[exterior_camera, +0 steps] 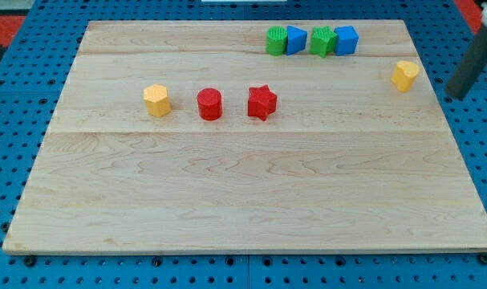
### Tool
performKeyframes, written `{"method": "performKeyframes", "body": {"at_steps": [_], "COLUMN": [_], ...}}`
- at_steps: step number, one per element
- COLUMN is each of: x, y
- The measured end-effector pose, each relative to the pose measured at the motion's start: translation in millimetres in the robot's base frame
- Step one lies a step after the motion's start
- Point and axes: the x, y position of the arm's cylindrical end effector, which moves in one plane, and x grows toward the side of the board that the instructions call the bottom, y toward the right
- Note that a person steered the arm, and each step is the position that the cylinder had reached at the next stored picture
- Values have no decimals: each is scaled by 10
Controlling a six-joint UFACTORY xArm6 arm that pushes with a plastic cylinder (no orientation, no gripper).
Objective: Slide the yellow heart to the bottom left of the blue cube
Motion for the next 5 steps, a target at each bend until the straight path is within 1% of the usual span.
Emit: {"method": "performKeyframes", "body": {"at_steps": [1,2,3,4,5], "x": [-22,-55,-283,-437,-1093], "y": [-1026,-1240,-947,-511,-363]}}
